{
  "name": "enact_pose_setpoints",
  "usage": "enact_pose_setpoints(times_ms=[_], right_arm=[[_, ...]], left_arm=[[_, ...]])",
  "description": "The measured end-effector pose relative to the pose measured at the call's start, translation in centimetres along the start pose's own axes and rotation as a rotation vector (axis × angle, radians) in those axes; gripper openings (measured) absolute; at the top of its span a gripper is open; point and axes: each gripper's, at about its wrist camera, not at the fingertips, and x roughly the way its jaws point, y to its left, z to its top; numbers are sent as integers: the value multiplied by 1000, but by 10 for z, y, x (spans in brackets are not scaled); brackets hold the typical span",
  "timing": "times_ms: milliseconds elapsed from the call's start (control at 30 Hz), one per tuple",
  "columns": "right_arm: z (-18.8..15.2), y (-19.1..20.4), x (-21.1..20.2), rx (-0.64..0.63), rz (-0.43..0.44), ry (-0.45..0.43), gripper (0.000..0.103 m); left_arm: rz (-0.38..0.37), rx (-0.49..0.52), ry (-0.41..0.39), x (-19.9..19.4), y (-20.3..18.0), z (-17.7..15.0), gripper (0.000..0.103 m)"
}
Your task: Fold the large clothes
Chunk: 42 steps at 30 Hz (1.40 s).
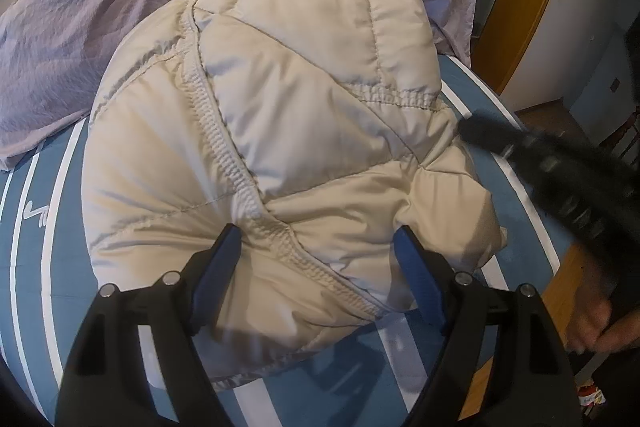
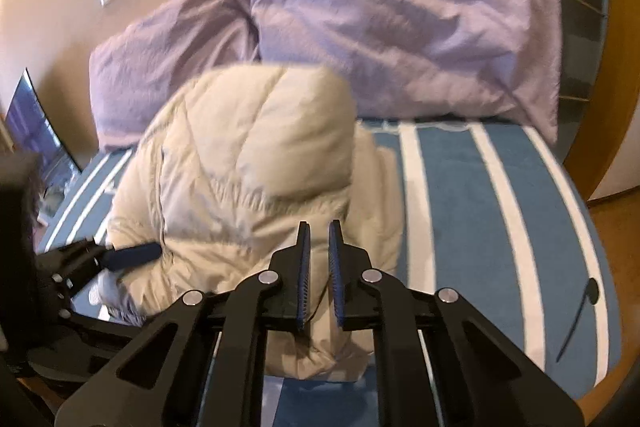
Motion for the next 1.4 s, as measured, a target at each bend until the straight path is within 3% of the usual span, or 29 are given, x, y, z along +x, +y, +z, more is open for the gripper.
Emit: enact_pose_setpoints(times_ms=[300,567,933,1400], right_arm=[[-36,-5,37,29,-32,131,7],[-45,-6,51,37,-31,154,6],[-48,-9,60,51,-29,160,5],[-48,-9,60,62,-22,157,5]], left_arm=[[-9,-17,-18,-11,1,4,77],[-17,-48,-44,-22,5,15,77],[28,-62,-90,-33,20,34,77],[138,-102,-110,-21,58,69,77]])
